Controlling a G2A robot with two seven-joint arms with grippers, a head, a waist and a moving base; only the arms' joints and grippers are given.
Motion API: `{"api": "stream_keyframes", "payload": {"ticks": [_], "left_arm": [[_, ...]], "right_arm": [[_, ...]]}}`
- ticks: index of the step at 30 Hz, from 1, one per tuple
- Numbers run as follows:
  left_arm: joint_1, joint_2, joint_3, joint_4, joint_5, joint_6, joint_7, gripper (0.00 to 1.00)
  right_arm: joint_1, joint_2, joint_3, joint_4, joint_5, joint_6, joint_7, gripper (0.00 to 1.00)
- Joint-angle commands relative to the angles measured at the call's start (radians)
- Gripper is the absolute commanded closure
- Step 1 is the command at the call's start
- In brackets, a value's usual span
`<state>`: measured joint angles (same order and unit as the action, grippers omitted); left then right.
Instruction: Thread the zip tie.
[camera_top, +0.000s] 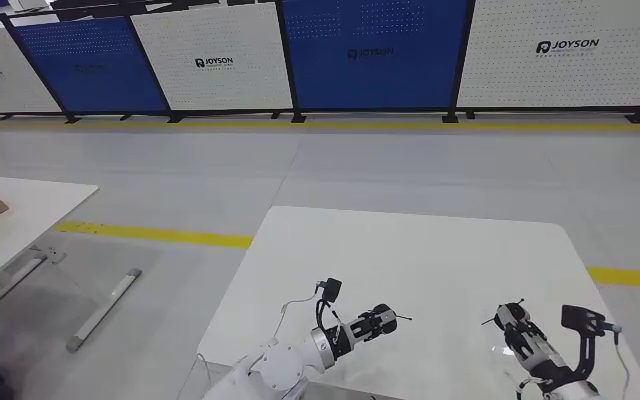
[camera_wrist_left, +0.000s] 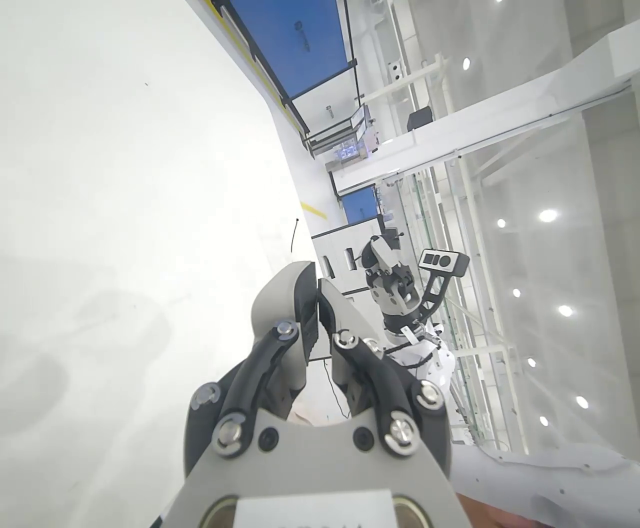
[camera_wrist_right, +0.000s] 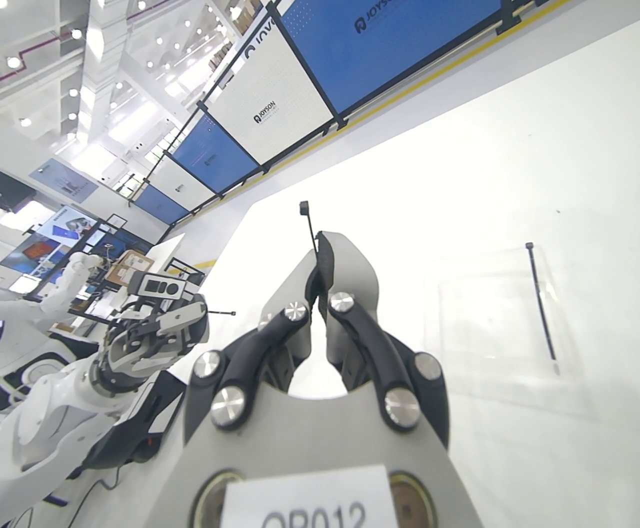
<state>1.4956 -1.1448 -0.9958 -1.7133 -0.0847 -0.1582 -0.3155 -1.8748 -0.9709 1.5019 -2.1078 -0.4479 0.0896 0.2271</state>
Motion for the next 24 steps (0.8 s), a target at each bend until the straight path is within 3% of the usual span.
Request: {"api": "stream_keyframes", "payload": {"ticks": [1, 7, 9, 10, 24], "left_arm": [[0.0, 0.0, 0.0, 0.0, 0.0, 0.0, 0.0, 1.0], [0.0, 0.0, 0.0, 0.0, 0.0, 0.0, 0.0, 1.0], [0.0, 0.0, 0.0, 0.0, 0.0, 0.0, 0.0, 1.0], [0.0, 0.0, 0.0, 0.0, 0.0, 0.0, 0.0, 1.0], [0.0, 0.0, 0.0, 0.0, 0.0, 0.0, 0.0, 1.0]], "right_arm": [[0.004, -0.004, -0.008, 0.004, 0.028, -0.011, -0.019, 1.0], [-0.003, -0.026, -0.006, 0.061, 0.285, -0.158, -0.146, 1.0], [0.001, -0.03, -0.022, 0.076, 0.347, -0.149, -0.121, 1.0], [0.016, -0.031, -0.04, 0.091, 0.334, -0.108, -0.087, 1.0], [0.016, -0.031, -0.04, 0.091, 0.334, -0.108, -0.087, 1.0]]}}
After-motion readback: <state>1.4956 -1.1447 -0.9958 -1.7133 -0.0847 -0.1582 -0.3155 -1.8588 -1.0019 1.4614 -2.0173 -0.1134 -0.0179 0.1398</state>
